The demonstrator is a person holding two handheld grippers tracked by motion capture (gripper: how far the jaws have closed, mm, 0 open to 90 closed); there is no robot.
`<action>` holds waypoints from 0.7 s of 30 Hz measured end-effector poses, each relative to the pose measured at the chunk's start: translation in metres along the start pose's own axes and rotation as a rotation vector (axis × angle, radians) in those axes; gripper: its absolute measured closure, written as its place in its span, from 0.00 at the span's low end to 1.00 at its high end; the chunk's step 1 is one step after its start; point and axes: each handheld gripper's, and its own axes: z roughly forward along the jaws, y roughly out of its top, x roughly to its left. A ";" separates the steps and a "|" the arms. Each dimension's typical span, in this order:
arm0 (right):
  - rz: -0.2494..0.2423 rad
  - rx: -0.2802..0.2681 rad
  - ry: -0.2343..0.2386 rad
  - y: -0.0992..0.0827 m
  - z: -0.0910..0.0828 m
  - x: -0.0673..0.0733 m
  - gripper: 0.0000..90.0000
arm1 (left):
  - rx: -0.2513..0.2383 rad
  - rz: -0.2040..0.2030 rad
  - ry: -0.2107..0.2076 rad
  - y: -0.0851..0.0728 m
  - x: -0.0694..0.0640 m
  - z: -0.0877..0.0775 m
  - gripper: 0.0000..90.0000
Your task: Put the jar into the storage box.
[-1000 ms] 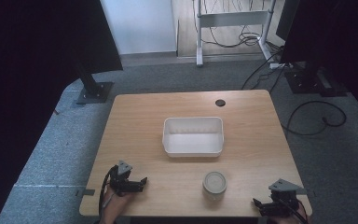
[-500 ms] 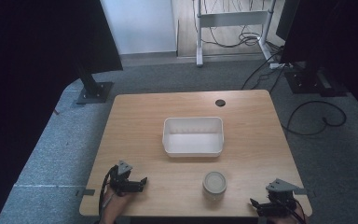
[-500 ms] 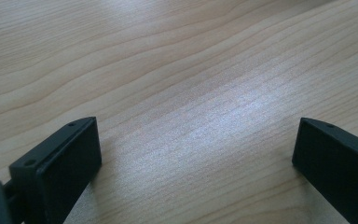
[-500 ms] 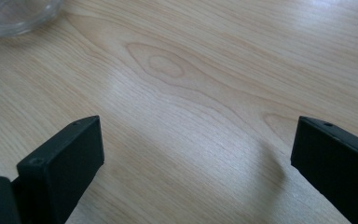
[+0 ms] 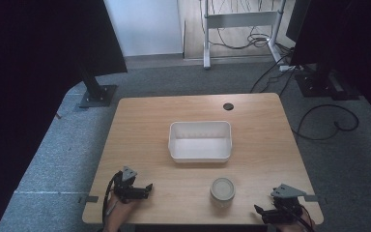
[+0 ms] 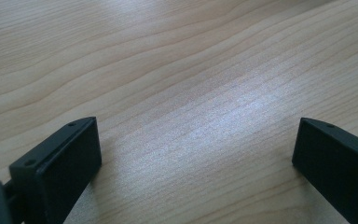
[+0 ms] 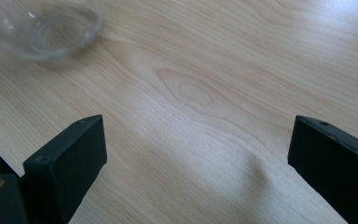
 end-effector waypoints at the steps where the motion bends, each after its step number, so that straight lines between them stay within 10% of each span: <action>1: -0.001 -0.004 0.005 0.001 0.000 0.001 0.05 | 0.000 0.000 0.000 0.000 0.000 0.000 0.01; 21: -0.081 -0.036 0.102 0.023 0.008 0.025 0.03 | 0.000 0.000 0.000 0.000 0.000 0.000 0.01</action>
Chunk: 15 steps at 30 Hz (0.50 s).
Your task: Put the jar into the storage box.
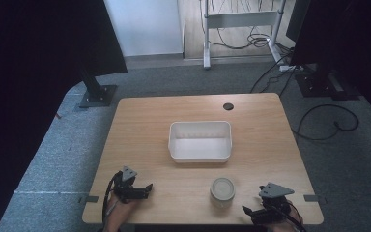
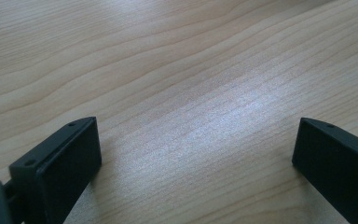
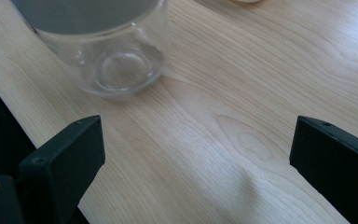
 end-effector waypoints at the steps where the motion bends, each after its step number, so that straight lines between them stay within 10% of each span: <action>1: -0.001 -0.001 0.007 0.001 0.001 0.001 0.03 | 0.000 0.000 0.000 0.000 0.000 0.000 0.01; 15: -0.054 -0.024 0.047 0.014 0.009 0.013 0.03 | 0.000 0.000 0.000 0.000 0.000 0.000 0.01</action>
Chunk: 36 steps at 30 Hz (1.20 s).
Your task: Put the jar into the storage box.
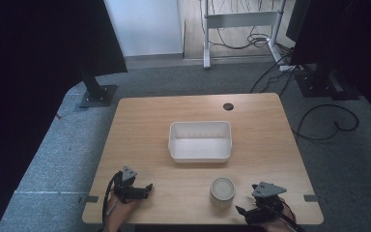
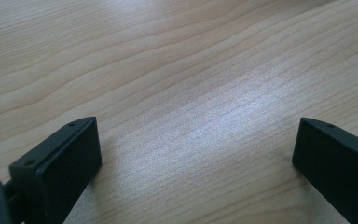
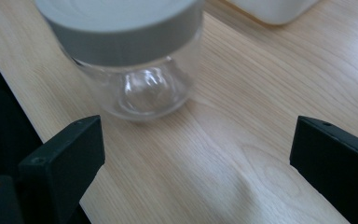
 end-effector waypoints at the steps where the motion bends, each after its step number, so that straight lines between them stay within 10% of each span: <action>1: -0.002 -0.001 0.004 0.001 0.001 0.001 0.03 | 0.000 0.000 0.000 0.000 0.000 0.000 0.01; 36: -0.081 -0.001 0.090 0.032 0.039 0.020 0.04 | 0.000 0.000 0.000 0.000 0.000 0.000 0.01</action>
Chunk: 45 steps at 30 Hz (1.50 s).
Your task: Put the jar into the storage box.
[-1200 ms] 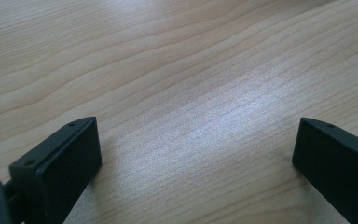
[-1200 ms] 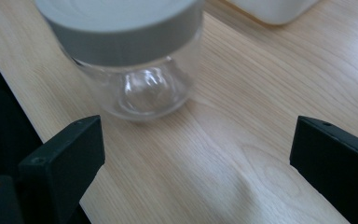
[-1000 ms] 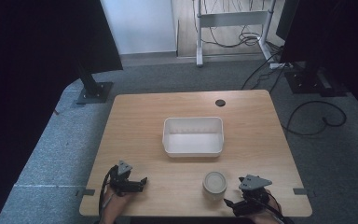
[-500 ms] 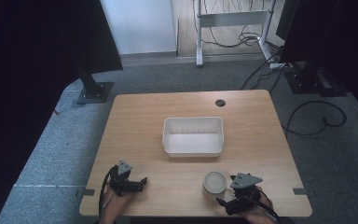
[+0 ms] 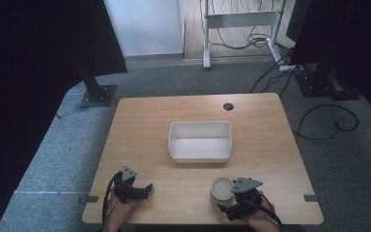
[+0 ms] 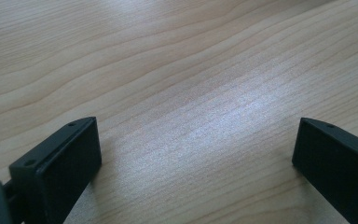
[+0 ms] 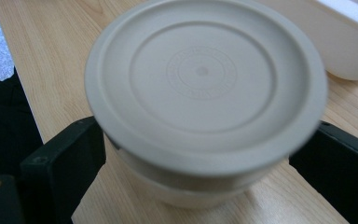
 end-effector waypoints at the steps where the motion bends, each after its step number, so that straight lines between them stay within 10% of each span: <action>1: 0.000 0.001 0.002 0.001 0.001 0.000 0.04 | 0.000 0.000 0.000 0.000 0.000 0.000 0.01; 45: 0.045 -0.007 -0.092 0.022 0.012 0.001 0.11 | 0.000 0.001 0.000 0.000 0.000 0.000 0.01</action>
